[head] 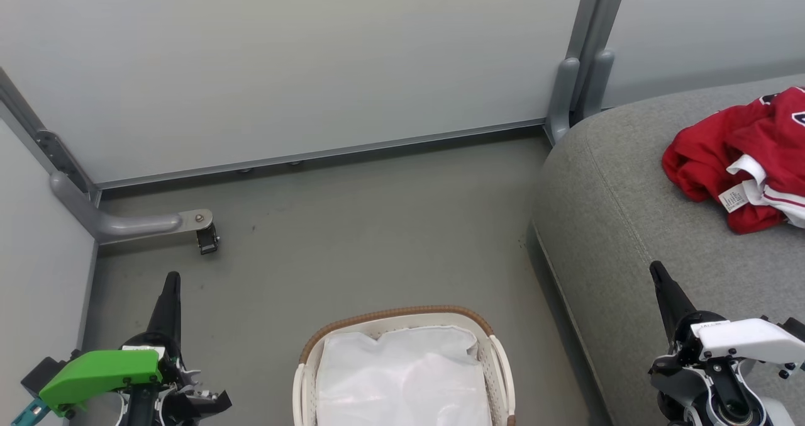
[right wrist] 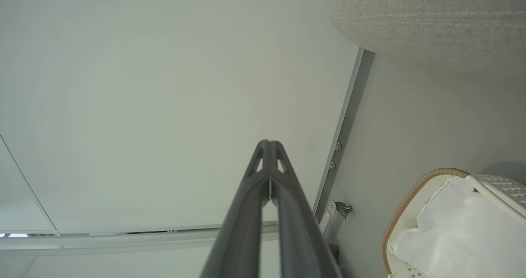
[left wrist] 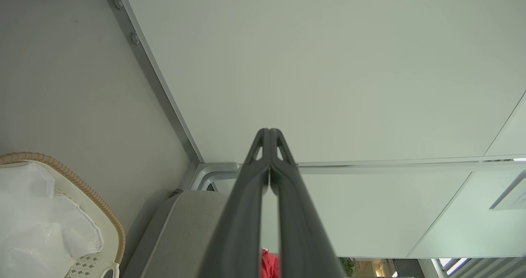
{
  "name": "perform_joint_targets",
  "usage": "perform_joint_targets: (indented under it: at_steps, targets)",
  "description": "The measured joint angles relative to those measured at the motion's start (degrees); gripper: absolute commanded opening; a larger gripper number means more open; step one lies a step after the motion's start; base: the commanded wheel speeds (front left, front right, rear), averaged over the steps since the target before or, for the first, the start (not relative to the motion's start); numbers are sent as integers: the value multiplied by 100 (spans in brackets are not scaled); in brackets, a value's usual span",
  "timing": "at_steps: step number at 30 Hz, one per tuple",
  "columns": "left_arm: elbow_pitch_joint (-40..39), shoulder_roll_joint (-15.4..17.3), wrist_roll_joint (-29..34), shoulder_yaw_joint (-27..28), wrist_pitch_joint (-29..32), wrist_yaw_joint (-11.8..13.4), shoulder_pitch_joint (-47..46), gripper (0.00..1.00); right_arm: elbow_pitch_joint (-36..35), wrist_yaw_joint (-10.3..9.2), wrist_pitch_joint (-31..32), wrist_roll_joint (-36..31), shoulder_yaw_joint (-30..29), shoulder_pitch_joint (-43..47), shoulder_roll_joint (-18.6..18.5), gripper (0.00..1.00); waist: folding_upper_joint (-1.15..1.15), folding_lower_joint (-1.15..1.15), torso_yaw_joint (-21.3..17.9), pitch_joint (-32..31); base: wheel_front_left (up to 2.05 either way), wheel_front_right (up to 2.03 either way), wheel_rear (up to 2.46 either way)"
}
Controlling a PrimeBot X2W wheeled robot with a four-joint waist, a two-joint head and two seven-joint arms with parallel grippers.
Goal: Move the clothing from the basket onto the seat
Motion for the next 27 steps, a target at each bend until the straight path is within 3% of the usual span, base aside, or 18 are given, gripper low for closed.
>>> perform_joint_targets:
  at_steps: [11,27]
  targets:
    - [-29,1,-370,58,103,-24,-53,0,-33,-1,102,412,-68,-8,-3,0,0,0,-28,1,0,0,0]
    - [-30,1,-371,59,105,-24,-53,0,-35,-1,102,412,-73,-10,-3,0,0,0,-28,1,0,0,0]
